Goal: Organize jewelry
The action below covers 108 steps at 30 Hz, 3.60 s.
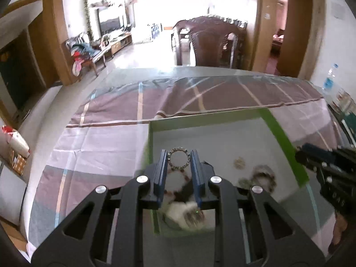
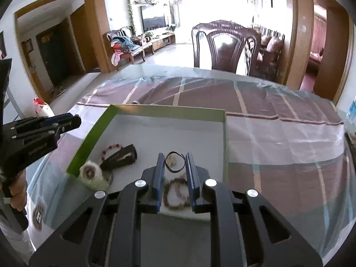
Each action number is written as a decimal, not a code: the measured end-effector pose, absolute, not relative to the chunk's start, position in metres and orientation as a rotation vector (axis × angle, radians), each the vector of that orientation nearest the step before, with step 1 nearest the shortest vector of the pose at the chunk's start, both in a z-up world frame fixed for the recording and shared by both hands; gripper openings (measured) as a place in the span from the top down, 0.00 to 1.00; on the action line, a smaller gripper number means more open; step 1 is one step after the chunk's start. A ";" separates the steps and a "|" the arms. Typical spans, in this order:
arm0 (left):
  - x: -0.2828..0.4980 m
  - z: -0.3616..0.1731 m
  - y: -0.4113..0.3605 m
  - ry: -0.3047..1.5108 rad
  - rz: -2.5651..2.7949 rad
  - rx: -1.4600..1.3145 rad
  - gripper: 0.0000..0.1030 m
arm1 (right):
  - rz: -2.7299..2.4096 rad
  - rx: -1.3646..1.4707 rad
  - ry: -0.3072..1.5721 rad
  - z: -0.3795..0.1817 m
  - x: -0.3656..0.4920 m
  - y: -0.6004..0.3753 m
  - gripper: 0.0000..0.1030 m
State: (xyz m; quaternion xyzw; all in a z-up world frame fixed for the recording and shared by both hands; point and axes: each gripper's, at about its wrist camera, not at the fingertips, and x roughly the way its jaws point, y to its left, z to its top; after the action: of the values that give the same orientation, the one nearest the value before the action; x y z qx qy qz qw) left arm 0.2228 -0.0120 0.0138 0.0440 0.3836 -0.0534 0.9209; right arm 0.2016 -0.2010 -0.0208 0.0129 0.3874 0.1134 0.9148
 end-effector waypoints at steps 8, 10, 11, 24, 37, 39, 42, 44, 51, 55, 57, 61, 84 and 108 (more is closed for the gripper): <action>0.274 -0.037 -0.010 0.896 -0.065 0.090 0.80 | 0.210 0.028 0.901 -0.068 0.239 -0.183 0.81; 0.277 -0.044 -0.008 0.912 -0.070 0.074 0.80 | 0.209 0.032 0.914 -0.074 0.243 -0.180 0.81; 0.278 -0.046 -0.008 0.917 -0.077 0.064 0.74 | 0.205 0.032 0.915 -0.076 0.243 -0.181 0.81; 0.206 0.013 0.001 0.723 -0.076 0.019 0.21 | 0.150 0.069 0.672 0.003 0.160 -0.219 0.20; 0.100 -0.002 -0.018 0.524 0.007 0.101 0.04 | 0.033 0.049 0.538 -0.020 0.069 -0.226 0.03; 0.100 -0.013 -0.018 0.506 0.027 0.081 0.04 | 0.017 -0.004 0.539 -0.030 0.070 -0.219 0.03; 0.107 -0.034 -0.018 0.558 -0.005 0.068 0.04 | 0.044 -0.008 0.542 -0.042 0.071 -0.212 0.03; 0.110 -0.042 -0.020 0.585 -0.020 0.080 0.04 | 0.046 -0.008 0.546 -0.048 0.074 -0.208 0.03; 0.094 -0.036 -0.016 0.496 -0.019 0.057 0.04 | 0.052 0.025 0.556 -0.059 0.077 -0.209 0.03; 0.098 -0.039 -0.017 0.522 -0.020 0.067 0.04 | 0.046 0.015 0.562 -0.062 0.076 -0.206 0.03; 0.100 -0.041 -0.018 0.535 -0.024 0.066 0.04 | 0.044 0.009 0.567 -0.063 0.076 -0.205 0.03; 0.100 -0.042 -0.018 0.542 -0.027 0.066 0.04 | 0.037 0.016 0.548 -0.061 0.074 -0.205 0.03; 0.103 -0.048 -0.018 0.567 -0.040 0.061 0.04 | 0.046 0.020 0.549 -0.062 0.071 -0.205 0.03; 0.103 -0.052 -0.018 0.574 -0.040 0.074 0.04 | 0.047 0.021 0.550 -0.062 0.071 -0.205 0.03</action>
State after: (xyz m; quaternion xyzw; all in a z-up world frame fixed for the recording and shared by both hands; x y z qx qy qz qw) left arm 0.1029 -0.0184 -0.0520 0.0366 0.2831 -0.0199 0.9582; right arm 0.0711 -0.2048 -0.0619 0.0102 0.2714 0.0233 0.9621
